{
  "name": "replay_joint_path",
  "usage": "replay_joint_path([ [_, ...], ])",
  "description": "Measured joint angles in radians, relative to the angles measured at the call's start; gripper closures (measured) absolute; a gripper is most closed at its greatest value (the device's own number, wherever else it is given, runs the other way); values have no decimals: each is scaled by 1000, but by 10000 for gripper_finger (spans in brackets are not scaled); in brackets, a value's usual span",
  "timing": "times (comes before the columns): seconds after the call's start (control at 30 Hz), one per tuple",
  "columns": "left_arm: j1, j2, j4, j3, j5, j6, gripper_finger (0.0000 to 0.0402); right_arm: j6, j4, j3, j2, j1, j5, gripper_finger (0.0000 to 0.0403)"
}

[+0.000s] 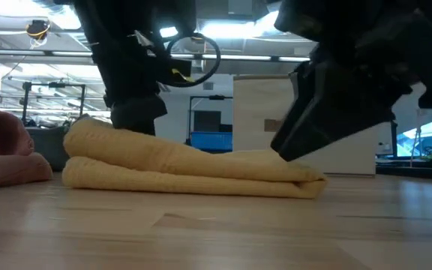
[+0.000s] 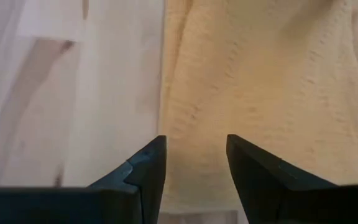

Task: Fold towel
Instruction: Fold the yellow towel

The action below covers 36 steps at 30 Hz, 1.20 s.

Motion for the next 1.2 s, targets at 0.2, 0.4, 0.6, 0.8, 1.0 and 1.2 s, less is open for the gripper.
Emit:
replay_joint_path([
  [0.2, -6, 5, -3, 0, 42, 113, 377, 2, -41, 0, -8, 0, 9, 230],
  [0.4, 1, 2, -91, 67, 245, 182, 305, -3, -99, 9, -13, 0, 10, 230],
  [0.6, -52, -24, -220, 171, 273, 127, 259, -49, -211, 64, -56, -16, 127, 230],
  [0.8, -140, -65, -93, 131, 157, 113, 254, -104, 42, -12, -47, -109, 24, 230],
  [1.0, -182, -63, 70, -62, 251, 16, 254, -76, 179, -143, -42, -170, -65, 230],
  [1.2, -203, -70, 268, -198, 318, -53, 254, -45, 206, -203, -30, -170, -63, 230],
])
